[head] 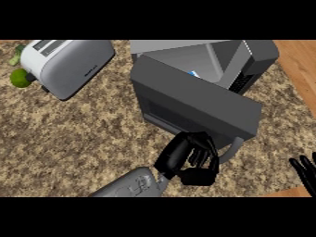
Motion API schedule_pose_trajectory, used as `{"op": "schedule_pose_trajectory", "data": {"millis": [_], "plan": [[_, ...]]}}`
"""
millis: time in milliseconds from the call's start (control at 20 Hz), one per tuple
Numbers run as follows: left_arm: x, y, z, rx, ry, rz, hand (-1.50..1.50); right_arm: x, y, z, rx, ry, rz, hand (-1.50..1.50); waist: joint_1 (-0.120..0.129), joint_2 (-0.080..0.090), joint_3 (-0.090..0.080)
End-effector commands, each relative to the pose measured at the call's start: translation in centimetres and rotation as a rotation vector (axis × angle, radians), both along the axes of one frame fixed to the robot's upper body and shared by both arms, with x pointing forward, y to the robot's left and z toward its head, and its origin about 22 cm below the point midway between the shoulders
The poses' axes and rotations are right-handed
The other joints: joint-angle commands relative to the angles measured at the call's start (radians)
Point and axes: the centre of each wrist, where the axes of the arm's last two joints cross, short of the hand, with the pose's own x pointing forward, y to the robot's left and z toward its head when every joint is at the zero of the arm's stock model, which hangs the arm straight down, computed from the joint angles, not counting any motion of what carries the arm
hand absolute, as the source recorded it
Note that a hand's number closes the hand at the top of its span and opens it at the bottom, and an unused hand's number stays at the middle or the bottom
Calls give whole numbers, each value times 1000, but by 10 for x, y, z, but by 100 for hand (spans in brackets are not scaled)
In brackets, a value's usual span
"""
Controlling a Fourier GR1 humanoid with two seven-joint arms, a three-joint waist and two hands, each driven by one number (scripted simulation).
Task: Pick up the milk, place it into the microwave and close the microwave
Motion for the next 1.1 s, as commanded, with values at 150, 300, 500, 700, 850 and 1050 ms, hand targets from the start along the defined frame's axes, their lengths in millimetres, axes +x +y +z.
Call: {"op": "schedule_pose_trajectory", "data": {"millis": [150, 300, 500, 700, 850, 1050], "plan": [[30, -12, 25, -50, -65, 106, 150, 1, 9, 16, 8, -6, 17, -150, -25, 10, 1], [42, -14, 34, -52, -57, 142, 150, -2, 10, 21, 3, 4, 30, -150, -46, 11, 2], [61, -11, 39, -70, -65, 162, 150, 1, 6, 33, -11, -1, 17, -150, -49, 23, 1], [77, -11, 52, -108, -26, 208, 150, 3, 5, 37, -8, -4, 29, -150, -68, 34, 3], [85, -8, 53, -130, -31, 231, 150, 5, 8, 45, 11, -24, 33, -150, -61, 33, 2], [98, -3, 57, -159, 1, 266, 150, 5, 0, 48, -15, -6, 20, -150, -72, 41, 3]]}}
